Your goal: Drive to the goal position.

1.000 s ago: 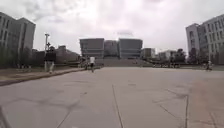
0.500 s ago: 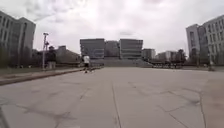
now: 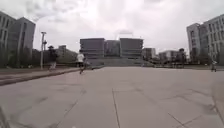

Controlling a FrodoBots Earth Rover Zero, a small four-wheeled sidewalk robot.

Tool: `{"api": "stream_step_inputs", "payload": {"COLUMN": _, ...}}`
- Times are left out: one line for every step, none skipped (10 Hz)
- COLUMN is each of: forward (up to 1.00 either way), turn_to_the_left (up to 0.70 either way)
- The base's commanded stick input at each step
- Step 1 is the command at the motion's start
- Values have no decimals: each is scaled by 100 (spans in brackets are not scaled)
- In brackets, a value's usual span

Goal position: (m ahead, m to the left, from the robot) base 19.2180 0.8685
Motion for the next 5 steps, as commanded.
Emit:
{"api": "stream_step_inputs", "payload": {"forward": 70, "turn_to_the_left": 0}}
{"api": "stream_step_inputs", "payload": {"forward": 70, "turn_to_the_left": 0}}
{"api": "stream_step_inputs", "payload": {"forward": 70, "turn_to_the_left": 0}}
{"api": "stream_step_inputs", "payload": {"forward": 70, "turn_to_the_left": 0}}
{"api": "stream_step_inputs", "payload": {"forward": 70, "turn_to_the_left": 0}}
